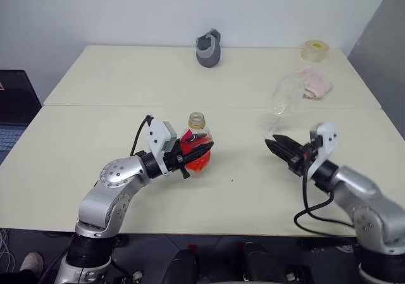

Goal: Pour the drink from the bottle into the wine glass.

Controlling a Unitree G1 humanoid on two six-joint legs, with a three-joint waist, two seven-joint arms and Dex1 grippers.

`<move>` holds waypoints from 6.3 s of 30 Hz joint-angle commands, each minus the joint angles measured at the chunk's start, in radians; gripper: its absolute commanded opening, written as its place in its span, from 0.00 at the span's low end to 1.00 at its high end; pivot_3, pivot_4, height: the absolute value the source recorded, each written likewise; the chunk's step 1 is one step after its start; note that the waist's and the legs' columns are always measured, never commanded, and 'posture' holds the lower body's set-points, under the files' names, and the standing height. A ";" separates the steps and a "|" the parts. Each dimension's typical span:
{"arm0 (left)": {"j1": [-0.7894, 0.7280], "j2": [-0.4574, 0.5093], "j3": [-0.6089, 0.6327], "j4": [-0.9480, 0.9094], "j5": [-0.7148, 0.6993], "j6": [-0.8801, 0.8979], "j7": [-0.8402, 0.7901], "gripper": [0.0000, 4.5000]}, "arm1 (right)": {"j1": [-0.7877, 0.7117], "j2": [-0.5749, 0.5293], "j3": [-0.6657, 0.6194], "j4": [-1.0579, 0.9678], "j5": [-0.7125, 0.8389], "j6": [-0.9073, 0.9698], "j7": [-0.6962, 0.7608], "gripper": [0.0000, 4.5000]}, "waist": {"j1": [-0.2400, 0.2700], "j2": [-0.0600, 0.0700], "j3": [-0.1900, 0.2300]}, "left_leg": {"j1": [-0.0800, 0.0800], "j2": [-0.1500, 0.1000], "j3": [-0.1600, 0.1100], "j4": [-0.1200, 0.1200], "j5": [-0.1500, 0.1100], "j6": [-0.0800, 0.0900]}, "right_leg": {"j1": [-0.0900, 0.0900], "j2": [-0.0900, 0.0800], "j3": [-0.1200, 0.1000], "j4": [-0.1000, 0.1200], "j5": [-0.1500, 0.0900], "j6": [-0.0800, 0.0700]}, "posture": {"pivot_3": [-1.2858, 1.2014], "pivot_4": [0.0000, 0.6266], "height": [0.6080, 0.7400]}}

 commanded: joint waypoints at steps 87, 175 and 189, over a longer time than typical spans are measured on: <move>-0.108 -0.091 0.340 0.650 0.208 -0.471 0.491 0.99 | -0.343 0.104 0.316 0.048 0.017 -0.156 0.176 1.00 | -0.004 -0.004 -0.002 | -0.001 -0.001 -0.005 0.001 0.002 -0.004 | -0.002 -0.003 0.000 0.000 0.001 0.001 | 0.52 0.24 1.00; 0.961 -0.134 0.453 -0.428 -0.025 -0.157 0.284 1.00 | -0.875 0.396 0.332 1.359 -0.433 -0.801 0.168 0.03 | -0.013 0.000 0.001 | 0.005 0.012 0.009 -0.002 -0.001 0.000 | 0.001 0.004 0.003 -0.001 0.001 -0.002 | 0.52 0.24 1.00; 0.869 -0.131 0.423 -0.322 0.003 -0.205 0.263 1.00 | -0.880 0.401 0.245 1.434 -0.408 -0.857 0.141 0.57 | -0.024 0.001 0.001 | 0.005 0.012 0.010 -0.003 -0.001 0.000 | 0.001 0.005 0.004 0.000 0.001 -0.003 | 0.52 0.24 1.00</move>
